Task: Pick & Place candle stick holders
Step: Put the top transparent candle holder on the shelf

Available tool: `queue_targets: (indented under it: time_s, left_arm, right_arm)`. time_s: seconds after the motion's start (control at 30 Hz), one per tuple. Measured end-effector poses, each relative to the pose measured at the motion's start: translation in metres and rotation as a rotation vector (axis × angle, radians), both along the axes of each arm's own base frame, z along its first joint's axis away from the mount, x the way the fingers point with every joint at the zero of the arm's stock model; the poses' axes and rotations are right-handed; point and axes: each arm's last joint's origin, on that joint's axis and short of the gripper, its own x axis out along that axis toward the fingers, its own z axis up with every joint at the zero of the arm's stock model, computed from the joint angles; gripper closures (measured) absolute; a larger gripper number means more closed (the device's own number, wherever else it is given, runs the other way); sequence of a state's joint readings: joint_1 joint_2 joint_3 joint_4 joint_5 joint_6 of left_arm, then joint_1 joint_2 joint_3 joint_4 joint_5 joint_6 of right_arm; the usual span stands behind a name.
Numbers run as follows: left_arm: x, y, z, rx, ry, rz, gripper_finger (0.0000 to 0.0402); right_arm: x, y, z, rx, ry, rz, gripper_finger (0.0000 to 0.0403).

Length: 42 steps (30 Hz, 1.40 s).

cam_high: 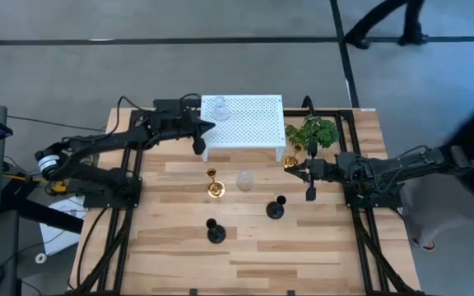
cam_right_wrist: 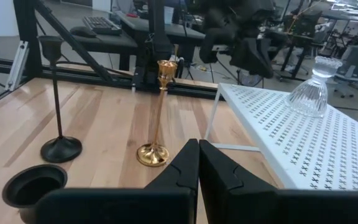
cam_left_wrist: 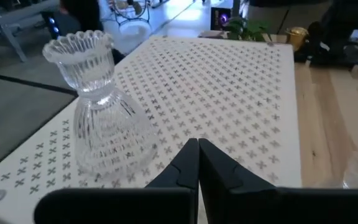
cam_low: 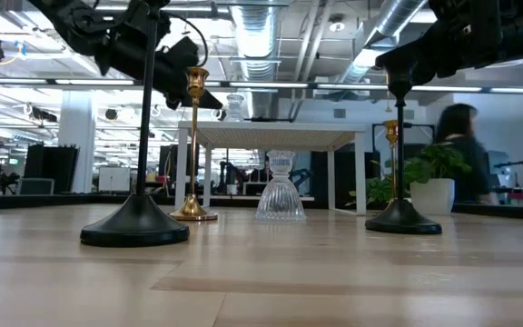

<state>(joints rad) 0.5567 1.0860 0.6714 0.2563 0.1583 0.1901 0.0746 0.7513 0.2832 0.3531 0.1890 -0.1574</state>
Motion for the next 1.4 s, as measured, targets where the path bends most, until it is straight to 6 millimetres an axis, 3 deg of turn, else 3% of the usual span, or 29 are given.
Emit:
queue_targets:
  time_s: [0.3, 0.87, 1.1, 1.4]
  left_arm:
    - [0.009, 0.014, 0.002, -0.025, -0.002, 0.029, 0.0398]
    - [0.011, 0.017, 0.002, -0.025, -0.003, 0.03, 0.0399]
    - [0.02, 0.031, -0.014, -0.047, 0.027, 0.058, 0.04]
    - [0.026, 0.047, -0.01, -0.053, -0.005, 0.065, 0.0399]
  right_arm:
    - [0.0, 0.0, 0.0, 0.0, 0.0, 0.0, 0.0403]
    - [0.0, -0.001, 0.0, -0.002, 0.0, -0.007, 0.0403]
    - [0.0, -0.001, 0.0, -0.001, 0.0, -0.007, 0.0403]
    - [0.0, -0.001, 0.0, 0.0, 0.0, -0.008, 0.0403]
